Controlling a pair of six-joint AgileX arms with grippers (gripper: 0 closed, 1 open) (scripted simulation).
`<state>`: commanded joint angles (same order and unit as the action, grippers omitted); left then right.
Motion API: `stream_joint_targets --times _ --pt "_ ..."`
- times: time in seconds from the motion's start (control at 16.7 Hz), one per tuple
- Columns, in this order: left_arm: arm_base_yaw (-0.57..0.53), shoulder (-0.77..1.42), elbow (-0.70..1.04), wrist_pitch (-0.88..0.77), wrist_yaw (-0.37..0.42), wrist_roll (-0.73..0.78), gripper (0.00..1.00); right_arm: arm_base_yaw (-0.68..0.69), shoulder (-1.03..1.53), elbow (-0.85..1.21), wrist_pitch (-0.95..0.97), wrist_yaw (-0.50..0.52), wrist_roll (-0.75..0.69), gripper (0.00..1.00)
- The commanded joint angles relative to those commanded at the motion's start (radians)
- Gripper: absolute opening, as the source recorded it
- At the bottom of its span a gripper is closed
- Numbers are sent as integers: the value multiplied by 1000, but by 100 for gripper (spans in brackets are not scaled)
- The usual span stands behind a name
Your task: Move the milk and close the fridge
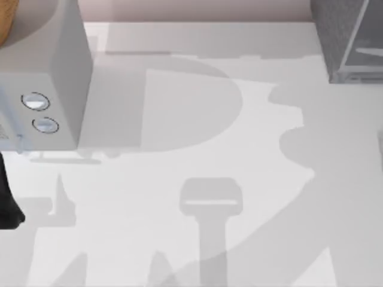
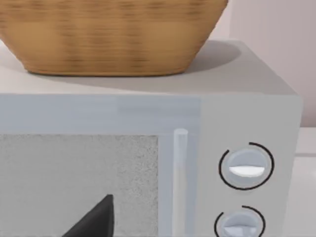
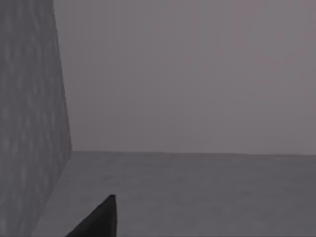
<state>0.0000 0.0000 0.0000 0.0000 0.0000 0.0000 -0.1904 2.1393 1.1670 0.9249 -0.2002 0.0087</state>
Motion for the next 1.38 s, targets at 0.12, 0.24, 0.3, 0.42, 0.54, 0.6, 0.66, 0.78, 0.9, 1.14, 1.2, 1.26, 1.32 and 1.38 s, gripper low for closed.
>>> stream_joint_targets --times 0.12,0.24,0.3,0.42,0.54,0.6,0.66,0.78,0.9,1.14,1.2,1.26,1.32,1.38 --pt "0 0 0 0 0 0 100 10 -135 -73 -58 14 1 100" --pt "0 0 0 0 0 0 100 20 -306 -163 -130 32 0 100" --pt "0 0 0 0 0 0 100 26 -402 -213 -170 43 0 100" --pt "0 0 0 0 0 0 100 38 -611 -323 -258 67 -2 100" --pt "0 0 0 0 0 0 100 52 -835 -440 -351 91 -4 100" --pt "0 0 0 0 0 0 100 60 -949 -500 -399 103 -5 100" --pt "0 0 0 0 0 0 100 68 -1063 -560 -447 115 -7 100" --pt "0 0 0 0 0 0 100 86 -1289 -680 -542 137 -9 100" --pt "0 0 0 0 0 0 100 106 -1503 -796 -634 157 -10 100" --pt "0 0 0 0 0 0 100 147 -1864 -997 -792 185 -11 100" --pt "0 0 0 0 0 0 100 156 -1934 -1038 -824 189 -11 100" --pt "0 0 0 0 0 0 100 165 -1994 -1075 -853 193 -11 100" --pt "0 0 0 0 0 0 100 173 -2044 -1105 -877 196 -10 100" --pt "0 0 0 0 0 0 100 180 -2084 -1131 -897 198 -10 100"
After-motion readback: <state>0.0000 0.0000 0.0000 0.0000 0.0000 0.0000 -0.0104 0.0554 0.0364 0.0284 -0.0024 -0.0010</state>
